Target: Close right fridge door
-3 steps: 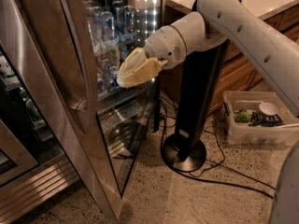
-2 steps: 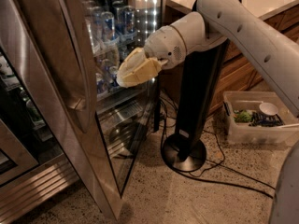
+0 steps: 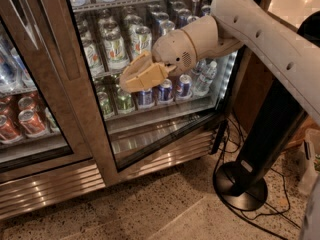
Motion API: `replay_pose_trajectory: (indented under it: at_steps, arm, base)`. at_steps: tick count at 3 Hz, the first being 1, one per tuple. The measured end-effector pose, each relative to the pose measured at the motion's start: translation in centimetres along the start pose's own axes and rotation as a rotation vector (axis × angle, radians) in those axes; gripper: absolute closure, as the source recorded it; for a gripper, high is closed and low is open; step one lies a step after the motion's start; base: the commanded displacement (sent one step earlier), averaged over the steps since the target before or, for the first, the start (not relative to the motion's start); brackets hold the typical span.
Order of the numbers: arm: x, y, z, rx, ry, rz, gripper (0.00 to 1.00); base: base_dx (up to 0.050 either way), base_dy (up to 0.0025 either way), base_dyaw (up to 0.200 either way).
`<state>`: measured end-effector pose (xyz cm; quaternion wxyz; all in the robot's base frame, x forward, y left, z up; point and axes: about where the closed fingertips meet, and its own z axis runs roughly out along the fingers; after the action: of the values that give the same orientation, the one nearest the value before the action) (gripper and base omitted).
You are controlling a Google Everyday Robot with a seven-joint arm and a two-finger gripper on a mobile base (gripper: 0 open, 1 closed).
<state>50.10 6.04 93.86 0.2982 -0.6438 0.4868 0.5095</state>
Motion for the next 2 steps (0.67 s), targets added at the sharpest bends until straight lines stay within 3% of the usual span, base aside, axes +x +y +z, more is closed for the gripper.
replay_pose_trajectory:
  at_steps: [1, 2]
  arm:
    - [0.0, 0.0, 0.0, 0.0, 0.0, 0.0, 1.0]
    - [0.01, -0.24, 0.38, 0.07, 0.015, 0.034, 1.0]
  base:
    - [0.0, 0.0, 0.0]
    - [0.0, 0.0, 0.0]
